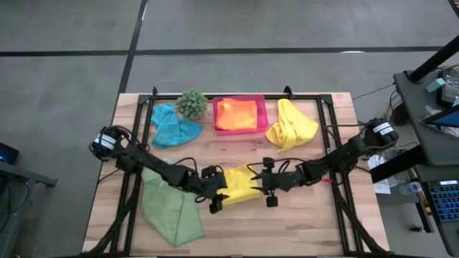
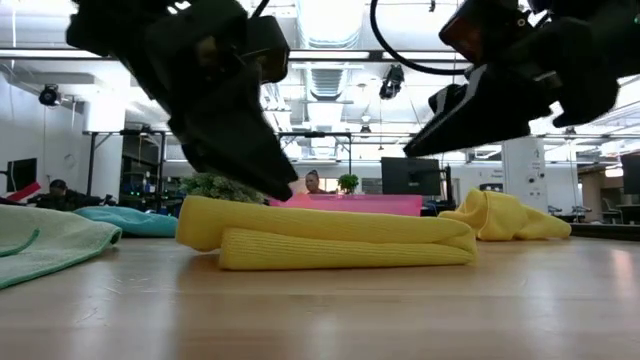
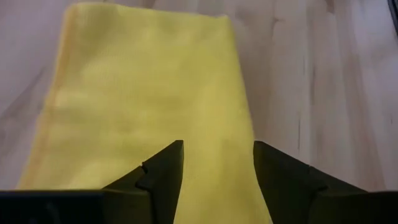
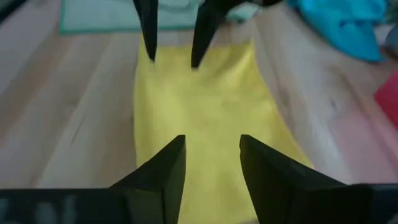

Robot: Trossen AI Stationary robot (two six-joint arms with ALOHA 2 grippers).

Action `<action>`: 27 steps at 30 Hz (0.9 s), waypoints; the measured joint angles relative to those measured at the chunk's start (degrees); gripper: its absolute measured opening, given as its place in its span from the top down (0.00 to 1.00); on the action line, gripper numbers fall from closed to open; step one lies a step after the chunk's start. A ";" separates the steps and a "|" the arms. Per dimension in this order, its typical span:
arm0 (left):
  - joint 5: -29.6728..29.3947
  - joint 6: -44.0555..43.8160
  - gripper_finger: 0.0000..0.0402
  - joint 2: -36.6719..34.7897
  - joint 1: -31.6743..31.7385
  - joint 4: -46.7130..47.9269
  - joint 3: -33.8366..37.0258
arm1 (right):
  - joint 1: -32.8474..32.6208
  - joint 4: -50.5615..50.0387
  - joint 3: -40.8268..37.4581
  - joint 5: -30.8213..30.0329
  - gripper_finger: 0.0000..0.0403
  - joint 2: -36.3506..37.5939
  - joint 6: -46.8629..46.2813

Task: Fold microfiber towels
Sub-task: Fold the bottom yellow microfiber towel

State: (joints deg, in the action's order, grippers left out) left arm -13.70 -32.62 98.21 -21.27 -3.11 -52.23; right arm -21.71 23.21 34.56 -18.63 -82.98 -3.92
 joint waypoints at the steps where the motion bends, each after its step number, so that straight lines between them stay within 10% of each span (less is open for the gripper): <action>1: -0.03 0.00 0.56 -0.02 0.19 -0.16 -0.02 | 0.22 2.00 -0.42 -0.04 0.66 -0.08 0.16; 16: 1.47 1.39 0.56 -0.66 0.35 2.80 -0.02 | 4.19 1.50 -1.39 -0.91 0.69 -0.09 -5.09; 27: -0.57 -4.50 0.56 -9.43 -0.11 22.22 0.65 | 9.33 2.28 -1.37 -0.97 0.55 -2.56 -4.09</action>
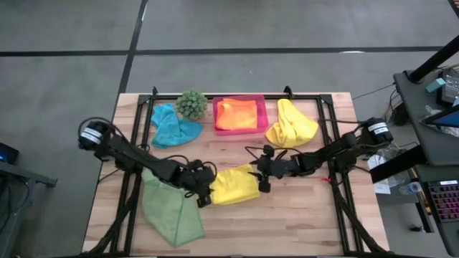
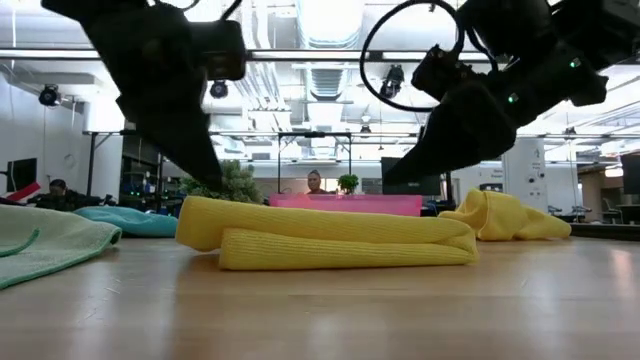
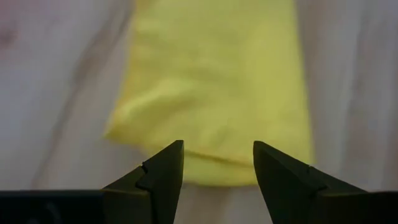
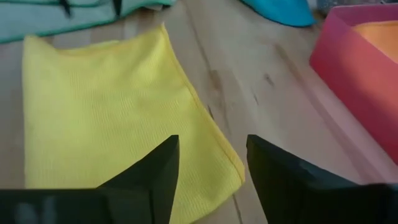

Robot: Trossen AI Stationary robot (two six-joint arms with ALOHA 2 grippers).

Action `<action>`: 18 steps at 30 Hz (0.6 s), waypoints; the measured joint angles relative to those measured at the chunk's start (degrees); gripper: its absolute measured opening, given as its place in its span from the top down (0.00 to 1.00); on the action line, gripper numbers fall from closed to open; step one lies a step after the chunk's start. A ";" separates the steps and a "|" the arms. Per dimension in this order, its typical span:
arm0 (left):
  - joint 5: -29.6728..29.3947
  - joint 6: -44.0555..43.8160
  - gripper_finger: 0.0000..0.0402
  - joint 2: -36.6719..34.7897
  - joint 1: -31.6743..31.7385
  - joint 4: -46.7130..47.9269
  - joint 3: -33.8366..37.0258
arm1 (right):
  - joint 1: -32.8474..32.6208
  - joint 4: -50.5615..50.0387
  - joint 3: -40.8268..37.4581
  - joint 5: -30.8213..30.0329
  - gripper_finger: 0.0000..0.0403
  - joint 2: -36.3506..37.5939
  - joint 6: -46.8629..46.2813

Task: Fold microfiber towels
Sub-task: Fold the bottom yellow microfiber towel

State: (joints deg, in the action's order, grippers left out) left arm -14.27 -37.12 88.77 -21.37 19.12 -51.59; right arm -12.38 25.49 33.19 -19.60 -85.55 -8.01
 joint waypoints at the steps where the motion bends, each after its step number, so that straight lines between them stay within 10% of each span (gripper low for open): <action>1: -1.58 0.05 0.56 -0.68 -0.10 1.05 0.54 | 0.06 -0.25 -0.02 0.05 0.55 -0.19 0.24; 18: -8.75 0.08 0.56 0.77 1.91 -11.71 7.91 | 0.20 2.08 -0.04 0.03 0.54 -1.26 0.55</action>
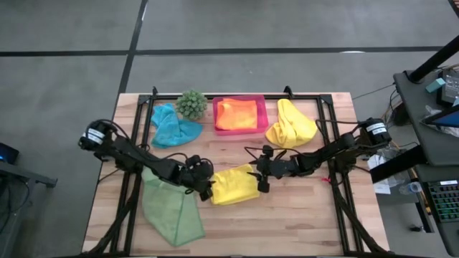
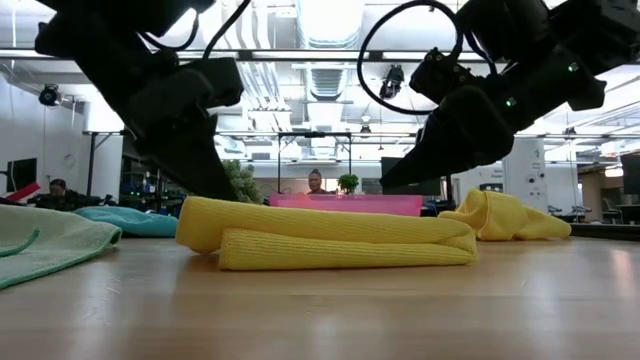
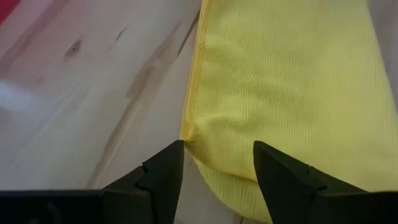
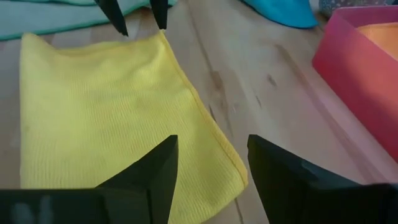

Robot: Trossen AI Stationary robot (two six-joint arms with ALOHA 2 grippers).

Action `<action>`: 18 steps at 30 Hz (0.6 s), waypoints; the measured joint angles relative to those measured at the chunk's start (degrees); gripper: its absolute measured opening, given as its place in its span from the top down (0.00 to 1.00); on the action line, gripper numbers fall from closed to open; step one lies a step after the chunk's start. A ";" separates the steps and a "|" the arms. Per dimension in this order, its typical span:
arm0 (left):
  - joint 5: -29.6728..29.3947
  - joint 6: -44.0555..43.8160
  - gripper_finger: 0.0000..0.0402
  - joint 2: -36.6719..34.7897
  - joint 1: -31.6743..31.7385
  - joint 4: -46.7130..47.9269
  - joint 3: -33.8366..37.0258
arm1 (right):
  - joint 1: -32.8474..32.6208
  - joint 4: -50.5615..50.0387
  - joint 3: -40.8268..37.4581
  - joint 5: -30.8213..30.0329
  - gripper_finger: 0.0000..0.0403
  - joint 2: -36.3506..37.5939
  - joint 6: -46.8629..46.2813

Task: Fold microfiber towels
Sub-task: Fold the bottom yellow microfiber towel

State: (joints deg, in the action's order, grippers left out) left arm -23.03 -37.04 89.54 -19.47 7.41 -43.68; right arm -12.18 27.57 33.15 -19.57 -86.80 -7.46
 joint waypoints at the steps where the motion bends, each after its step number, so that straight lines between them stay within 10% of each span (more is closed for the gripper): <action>1: 0.00 -0.02 0.56 0.19 0.00 -0.39 0.02 | 0.19 0.01 0.00 0.02 0.54 0.00 -0.07; 18: -1.46 0.22 0.90 1.31 0.07 -2.74 0.09 | 4.35 6.36 0.97 5.26 0.61 -10.77 0.67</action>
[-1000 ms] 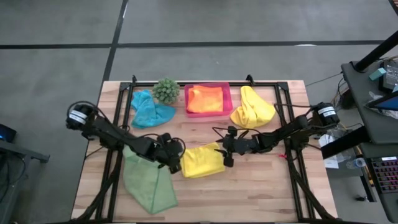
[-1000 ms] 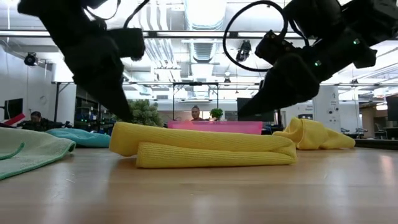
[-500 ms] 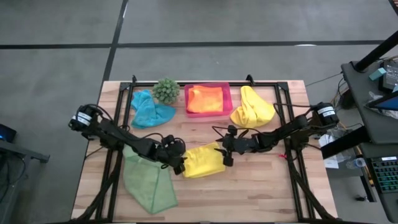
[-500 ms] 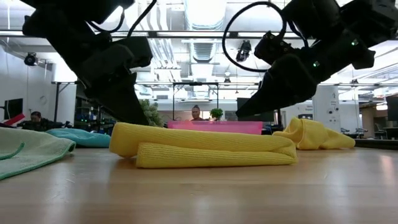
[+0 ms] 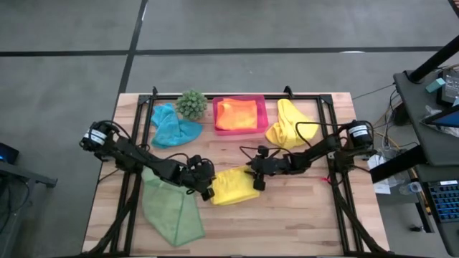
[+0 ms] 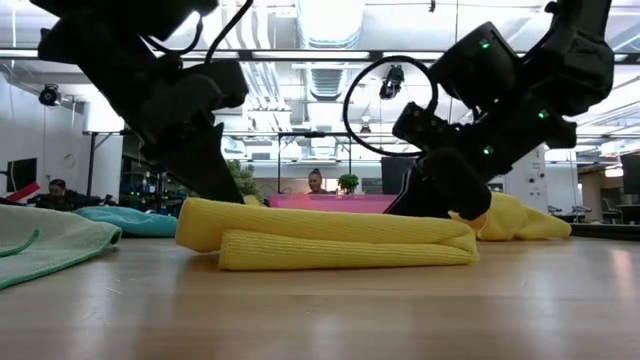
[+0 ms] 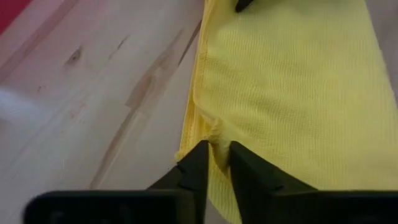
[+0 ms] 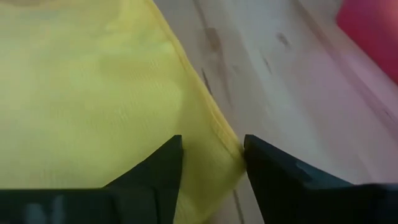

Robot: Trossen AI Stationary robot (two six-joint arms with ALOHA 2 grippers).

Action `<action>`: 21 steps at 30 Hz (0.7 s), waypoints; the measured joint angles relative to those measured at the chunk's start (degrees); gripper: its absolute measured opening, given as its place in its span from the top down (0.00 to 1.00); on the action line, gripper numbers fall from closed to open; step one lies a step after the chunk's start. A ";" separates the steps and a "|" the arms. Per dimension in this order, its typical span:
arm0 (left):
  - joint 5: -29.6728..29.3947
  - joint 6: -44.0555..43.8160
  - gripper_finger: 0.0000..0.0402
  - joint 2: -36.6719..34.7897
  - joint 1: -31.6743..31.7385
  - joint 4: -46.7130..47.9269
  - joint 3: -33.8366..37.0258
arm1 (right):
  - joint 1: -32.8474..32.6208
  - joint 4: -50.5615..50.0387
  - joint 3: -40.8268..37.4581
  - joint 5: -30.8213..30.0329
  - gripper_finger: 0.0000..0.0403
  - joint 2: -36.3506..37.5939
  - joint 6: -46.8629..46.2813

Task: Fold microfiber towels
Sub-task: Fold the bottom yellow microfiber towel

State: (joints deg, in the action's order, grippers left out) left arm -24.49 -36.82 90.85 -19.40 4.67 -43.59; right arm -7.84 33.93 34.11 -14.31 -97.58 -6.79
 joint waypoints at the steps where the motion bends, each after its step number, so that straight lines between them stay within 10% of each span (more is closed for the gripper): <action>1: -0.02 0.13 0.93 0.00 0.00 -0.02 0.00 | 0.00 -0.01 0.29 0.72 0.62 -0.04 0.27; 10: -0.04 0.20 1.00 -0.59 0.00 0.35 0.07 | -0.18 -4.58 0.76 1.27 0.95 4.66 1.28; 21: -8.28 0.09 1.00 -0.17 0.77 0.41 0.07 | -0.79 -13.47 0.74 -1.51 0.97 10.34 -1.27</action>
State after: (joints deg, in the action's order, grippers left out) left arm -32.77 -36.73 90.68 -18.63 5.07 -43.53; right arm -8.62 20.46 34.85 -15.82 -87.24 -8.06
